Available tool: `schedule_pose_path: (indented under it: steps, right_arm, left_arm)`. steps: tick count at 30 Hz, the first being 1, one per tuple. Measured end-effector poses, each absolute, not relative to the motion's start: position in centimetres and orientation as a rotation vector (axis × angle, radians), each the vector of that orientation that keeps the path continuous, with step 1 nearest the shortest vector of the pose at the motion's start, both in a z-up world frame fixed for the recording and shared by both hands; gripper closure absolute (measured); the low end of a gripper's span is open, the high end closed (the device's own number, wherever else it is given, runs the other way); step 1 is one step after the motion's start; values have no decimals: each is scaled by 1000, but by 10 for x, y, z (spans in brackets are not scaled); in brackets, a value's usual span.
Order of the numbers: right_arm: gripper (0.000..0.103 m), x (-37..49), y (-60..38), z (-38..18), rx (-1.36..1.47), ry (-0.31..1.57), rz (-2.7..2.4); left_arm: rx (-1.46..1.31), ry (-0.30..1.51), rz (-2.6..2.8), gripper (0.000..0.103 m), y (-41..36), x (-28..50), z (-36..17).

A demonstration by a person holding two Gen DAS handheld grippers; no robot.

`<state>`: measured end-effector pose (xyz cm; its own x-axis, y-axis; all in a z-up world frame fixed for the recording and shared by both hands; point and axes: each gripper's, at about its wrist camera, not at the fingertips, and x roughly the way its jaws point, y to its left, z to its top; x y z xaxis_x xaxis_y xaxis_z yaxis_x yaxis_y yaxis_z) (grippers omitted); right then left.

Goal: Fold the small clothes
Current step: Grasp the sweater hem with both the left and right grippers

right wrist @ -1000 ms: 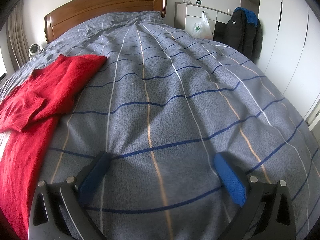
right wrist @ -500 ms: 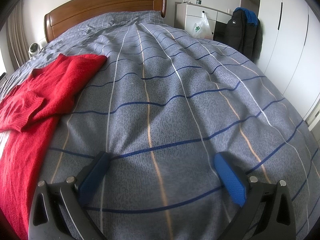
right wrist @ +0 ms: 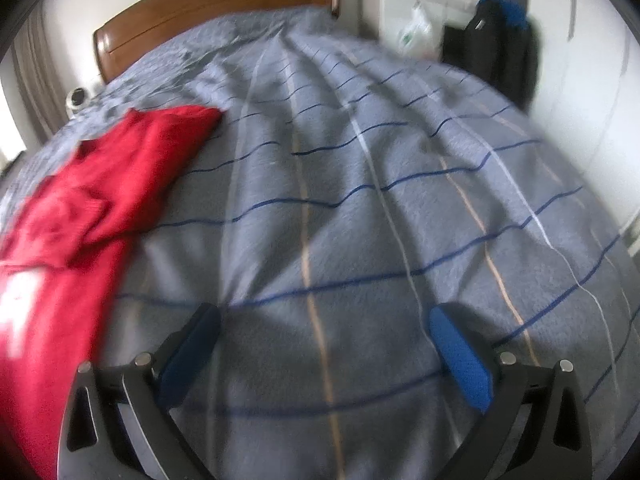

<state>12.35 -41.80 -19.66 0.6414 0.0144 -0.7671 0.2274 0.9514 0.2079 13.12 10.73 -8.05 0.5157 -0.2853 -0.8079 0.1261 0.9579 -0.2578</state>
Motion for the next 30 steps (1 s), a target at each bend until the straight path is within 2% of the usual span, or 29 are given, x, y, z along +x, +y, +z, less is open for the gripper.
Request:
schedule_pose_path:
  steps: [4,7,8,9,10,11,13,14,15,16,17,23,30]
  right_arm:
    - [2,51,-392,-170,417,861,169]
    - [3,10,-363,-183,474,925,315]
    - [5,2,-355,-191,496,949,337]
    - [10,-4,-348,-200,518,975,357]
    - [19,-8,-340,-209,533,999,374]
    - [23,-9,-334,-215,540,1014,388]
    - [31,-9,-319,-224,541,1028,412]
    - [37,-9,-314,-226,531,1029,410]
    - [59,-7,-310,-228,519,1035,402]
    - [91,-5,-309,-230,523,1039,390]
    - [98,-2,-311,-230,543,1041,397]
    - [98,0,-327,-180,572,916,447]
    - [98,85,-348,-127,546,737,393]
  left_arm:
    - [-166,1066,-372,1,81,75,-88]
    - [-217,1151,-416,3,63,64,-111]
    - [-215,1171,-423,7,54,63,-119]
    - [-200,1179,-416,14,48,62,-122]
    - [-173,1182,-409,17,41,60,-123]
    - [-155,1179,-417,23,35,59,-122]
    - [-142,1182,-440,46,29,57,-121]
    - [-138,1189,-443,73,27,56,-121]
    - [-143,1199,-445,92,28,56,-122]
    - [-165,1206,-453,93,31,56,-122]
    - [-221,1201,-472,95,39,54,-118]
    - [-444,1082,-547,96,71,63,-74]
    - [-474,952,-543,96,58,184,-33]
